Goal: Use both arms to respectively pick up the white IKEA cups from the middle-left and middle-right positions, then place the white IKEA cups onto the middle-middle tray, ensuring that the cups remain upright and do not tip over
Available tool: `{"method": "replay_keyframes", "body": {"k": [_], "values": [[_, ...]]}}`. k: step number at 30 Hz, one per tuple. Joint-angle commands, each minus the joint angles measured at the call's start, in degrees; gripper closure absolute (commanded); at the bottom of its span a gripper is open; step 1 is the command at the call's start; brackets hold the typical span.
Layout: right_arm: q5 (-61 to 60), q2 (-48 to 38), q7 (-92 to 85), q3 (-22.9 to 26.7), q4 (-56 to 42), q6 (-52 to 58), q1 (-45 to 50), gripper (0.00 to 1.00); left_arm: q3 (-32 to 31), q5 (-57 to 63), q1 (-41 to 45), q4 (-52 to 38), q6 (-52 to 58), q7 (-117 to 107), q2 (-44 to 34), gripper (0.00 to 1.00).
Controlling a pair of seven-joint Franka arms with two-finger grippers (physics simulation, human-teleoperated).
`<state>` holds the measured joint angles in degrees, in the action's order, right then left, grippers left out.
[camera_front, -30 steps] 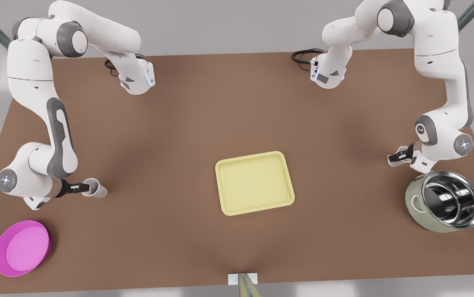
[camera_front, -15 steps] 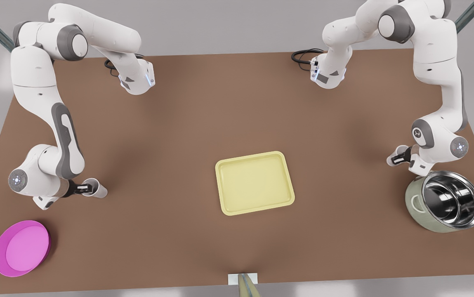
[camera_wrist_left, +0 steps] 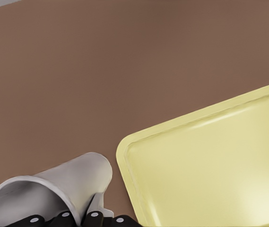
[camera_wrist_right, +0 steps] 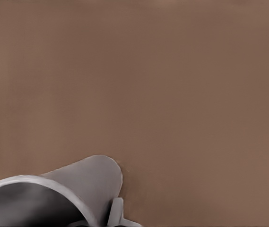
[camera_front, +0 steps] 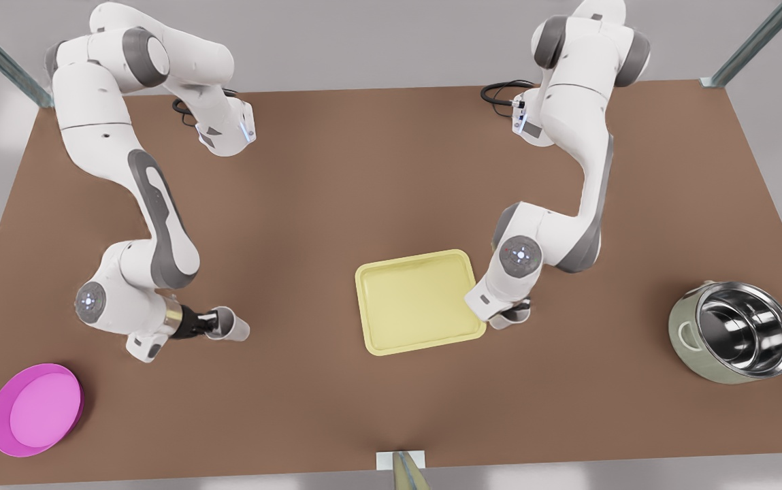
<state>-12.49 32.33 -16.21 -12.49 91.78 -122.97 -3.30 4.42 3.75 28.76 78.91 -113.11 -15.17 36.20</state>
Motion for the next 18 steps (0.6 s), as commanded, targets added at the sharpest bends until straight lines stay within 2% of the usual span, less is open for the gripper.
{"method": "replay_keyframes", "body": {"k": [1, 4, 8, 18], "values": [[-2.5, 0.2, 27.3, -0.2, -1.2, -4.3, 5.7, 0.79, -0.1, 1.1, 0.9, -1.2, 3.1, -23.3, 1.1, 0.79], [2.7, 4.6, 46.3, 0.2, -8.5, -6.8, 15.3, 0.79, -0.6, 1.5, 4.1, -2.3, 4.6, -23.3, 2.6, 0.79], [6.5, 8.1, 56.6, 1.3, -10.7, -13.0, 21.8, 0.79, -2.5, 1.6, 5.0, -5.4, 5.3, -24.3, 6.0, 0.79], [8.4, 13.5, 62.2, 2.0, -12.7, -18.3, 30.3, 0.79, -3.7, 0.6, 5.1, -5.2, 4.0, -24.6, 10.3, 0.79]]}}
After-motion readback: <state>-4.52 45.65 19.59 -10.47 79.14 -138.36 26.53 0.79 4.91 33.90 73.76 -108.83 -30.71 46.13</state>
